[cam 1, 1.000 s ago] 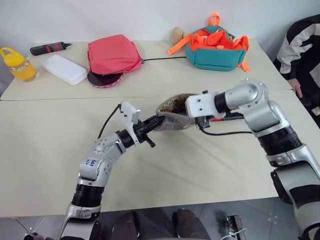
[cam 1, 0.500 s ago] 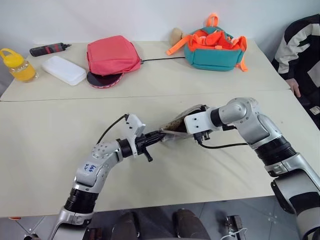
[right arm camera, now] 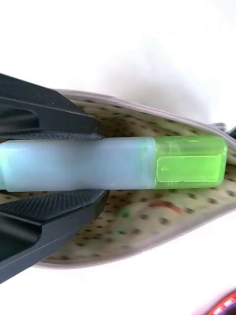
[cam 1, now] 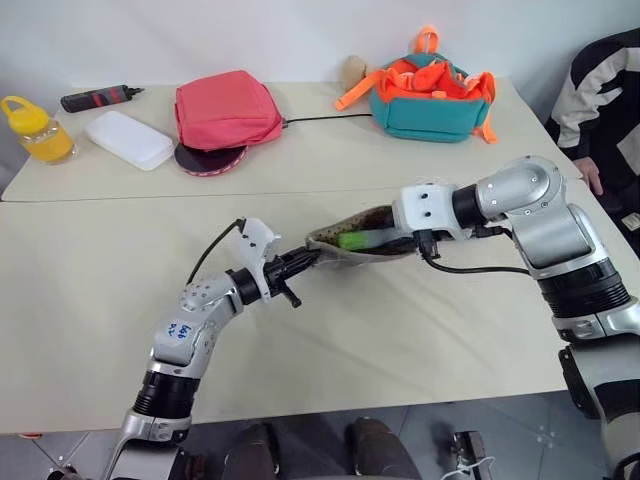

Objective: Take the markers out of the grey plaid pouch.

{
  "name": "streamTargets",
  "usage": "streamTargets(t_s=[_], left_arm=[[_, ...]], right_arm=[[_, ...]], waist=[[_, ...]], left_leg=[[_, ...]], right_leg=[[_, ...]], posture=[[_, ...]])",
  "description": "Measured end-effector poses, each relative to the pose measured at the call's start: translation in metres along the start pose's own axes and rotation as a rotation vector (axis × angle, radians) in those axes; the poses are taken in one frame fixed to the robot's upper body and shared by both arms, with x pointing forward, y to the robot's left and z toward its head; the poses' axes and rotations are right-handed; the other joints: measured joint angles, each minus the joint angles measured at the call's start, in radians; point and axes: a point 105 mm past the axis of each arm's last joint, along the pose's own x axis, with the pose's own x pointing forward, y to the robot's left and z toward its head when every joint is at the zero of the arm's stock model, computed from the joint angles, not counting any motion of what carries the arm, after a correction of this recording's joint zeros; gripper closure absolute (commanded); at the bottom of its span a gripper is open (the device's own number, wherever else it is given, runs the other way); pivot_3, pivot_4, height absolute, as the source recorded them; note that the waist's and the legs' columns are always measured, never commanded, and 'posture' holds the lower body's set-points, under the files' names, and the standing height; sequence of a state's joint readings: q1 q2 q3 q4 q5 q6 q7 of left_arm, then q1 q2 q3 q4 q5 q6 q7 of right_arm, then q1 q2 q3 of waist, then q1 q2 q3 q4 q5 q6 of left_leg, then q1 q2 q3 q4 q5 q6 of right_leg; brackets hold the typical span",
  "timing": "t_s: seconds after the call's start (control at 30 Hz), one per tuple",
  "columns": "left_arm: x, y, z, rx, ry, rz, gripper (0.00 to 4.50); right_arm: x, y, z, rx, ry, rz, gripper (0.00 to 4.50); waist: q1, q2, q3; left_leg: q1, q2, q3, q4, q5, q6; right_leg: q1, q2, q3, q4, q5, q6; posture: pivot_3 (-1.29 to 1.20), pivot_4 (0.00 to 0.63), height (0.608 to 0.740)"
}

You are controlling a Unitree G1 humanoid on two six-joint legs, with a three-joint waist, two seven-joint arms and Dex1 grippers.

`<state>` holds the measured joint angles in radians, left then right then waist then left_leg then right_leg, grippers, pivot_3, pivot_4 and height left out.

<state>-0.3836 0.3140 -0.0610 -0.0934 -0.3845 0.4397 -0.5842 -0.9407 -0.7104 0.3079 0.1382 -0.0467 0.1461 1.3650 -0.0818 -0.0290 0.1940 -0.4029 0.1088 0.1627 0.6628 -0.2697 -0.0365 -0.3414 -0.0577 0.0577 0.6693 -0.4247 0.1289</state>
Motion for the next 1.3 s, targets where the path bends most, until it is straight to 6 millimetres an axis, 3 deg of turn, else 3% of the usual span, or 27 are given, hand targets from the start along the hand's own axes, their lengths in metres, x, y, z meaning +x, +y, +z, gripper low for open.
streamTargets(t_s=[0.1, 0.17, 0.27, 0.4, 0.5, 0.6, 0.77, 0.93, 1.13, 1.2, 1.27, 1.3], left_arm=[[-0.002, 0.004, 0.002, 0.035, -0.003, 0.015, 4.50], [-0.004, 0.016, 0.009, 0.099, 0.000, 0.053, 4.50], [-0.010, 0.032, 0.022, 0.214, 0.005, 0.101, 4.50], [-0.023, 0.052, 0.027, 0.301, 0.020, 0.191, 4.50], [-0.043, 0.072, 0.037, 0.429, 0.048, 0.286, 4.50], [-0.078, 0.095, 0.053, 0.585, 0.087, 0.410, 4.50], [-0.131, 0.112, 0.054, 0.804, 0.251, 0.546, 4.50], [-0.147, 0.097, 0.044, 0.876, 0.293, 0.574, 4.50], [-0.160, 0.090, 0.013, 0.768, 0.327, 0.623, 4.50], [-0.159, 0.089, 0.007, 0.726, 0.320, 0.629, 4.50], [-0.156, 0.087, 0.007, 0.703, 0.303, 0.632, 3.99], [-0.154, 0.084, 0.008, 0.681, 0.284, 0.622, 3.83]], right_arm=[[0.002, -0.005, 0.016, -0.014, -0.065, -0.021, 3.46], [0.002, -0.016, 0.050, -0.023, -0.207, -0.067, 3.46], [-0.006, -0.025, 0.083, -0.064, -0.315, -0.108, 3.46], [-0.013, -0.030, 0.088, -0.065, -0.332, -0.140, 3.46], [-0.018, -0.030, 0.066, -0.059, -0.247, -0.159, 3.46], [-0.023, -0.028, 0.030, -0.038, -0.117, -0.189, 3.46], [-0.012, 0.011, -0.039, 0.043, 0.072, -0.118, 3.46], [-0.011, 0.022, -0.059, 0.068, 0.111, -0.115, 3.46], [-0.010, 0.045, -0.094, 0.135, 0.179, -0.097, 3.46], [-0.009, 0.044, -0.095, 0.134, 0.175, -0.105, 3.46], [-0.010, 0.044, -0.097, 0.140, 0.177, -0.105, 3.46], [-0.009, 0.044, -0.097, 0.150, 0.174, -0.107, 3.11]], waist=[[-0.004, 0.000, 0.000], [-0.008, 0.000, 0.000], [-0.004, 0.000, 0.000], [0.005, 0.000, 0.000], [0.008, 0.000, 0.000], [0.003, 0.000, 0.000], [-0.004, 0.000, 0.000], [-0.004, 0.000, 0.000], [-0.002, 0.000, 0.000], [-0.002, 0.000, 0.000], [-0.003, 0.000, 0.000], [-0.003, 0.000, 0.000]], left_leg=[[0.000, 0.000, 0.000, 0.000, 0.000, 0.000], [0.000, 0.001, 0.001, 0.000, 0.000, -0.001], [0.000, 0.002, 0.000, 0.000, 0.000, -0.001], [-0.001, -0.001, 0.000, 0.000, 0.000, 0.001], [-0.002, -0.001, 0.001, 0.000, -0.001, 0.001], [-0.001, 0.000, 0.002, -0.001, -0.001, 0.001], [-0.002, 0.000, 0.007, -0.005, -0.001, 0.001], [-0.002, 0.000, 0.011, -0.007, -0.001, 0.001], [-0.001, 0.000, 0.012, -0.005, 0.000, 0.001], [-0.001, 0.000, 0.012, -0.003, 0.000, 0.001], [-0.001, 0.001, 0.012, -0.003, 0.000, 0.001], [-0.001, 0.001, 0.012, -0.002, 0.000, 0.001]], right_leg=[[-0.001, 0.000, 0.000, 0.000, 0.000, 0.000], [-0.003, 0.001, 0.001, 0.004, 0.000, 0.000], [-0.002, 0.002, 0.001, 0.004, 0.000, 0.000], [-0.003, -0.002, -0.001, 0.003, 0.000, 0.000], [-0.003, -0.002, -0.001, 0.001, 0.000, 0.000], [-0.004, -0.002, -0.001, -0.001, 0.000, 0.000], [-0.007, -0.002, 0.002, -0.003, 0.000, 0.000], [-0.011, -0.003, 0.004, 0.001, 0.000, 0.000], [-0.011, -0.003, 0.004, 0.002, 0.000, 0.000], [-0.011, -0.002, 0.004, 0.004, 0.000, 0.000], [-0.010, -0.002, 0.004, 0.004, 0.000, 0.000], [-0.010, -0.002, 0.004, 0.005, 0.000, 0.000]], posture=[[0.00, 0.150, 0.740], [0.00, 0.150, 0.740], [0.00, 0.150, 0.740], [0.00, 0.150, 0.740], [0.00, 0.150, 0.740], [0.00, 0.150, 0.740], [0.00, 0.150, 0.740], [0.00, 0.150, 0.740], [0.00, 0.150, 0.740], [0.00, 0.150, 0.740], [0.00, 0.150, 0.740], [0.00, 0.150, 0.740]])
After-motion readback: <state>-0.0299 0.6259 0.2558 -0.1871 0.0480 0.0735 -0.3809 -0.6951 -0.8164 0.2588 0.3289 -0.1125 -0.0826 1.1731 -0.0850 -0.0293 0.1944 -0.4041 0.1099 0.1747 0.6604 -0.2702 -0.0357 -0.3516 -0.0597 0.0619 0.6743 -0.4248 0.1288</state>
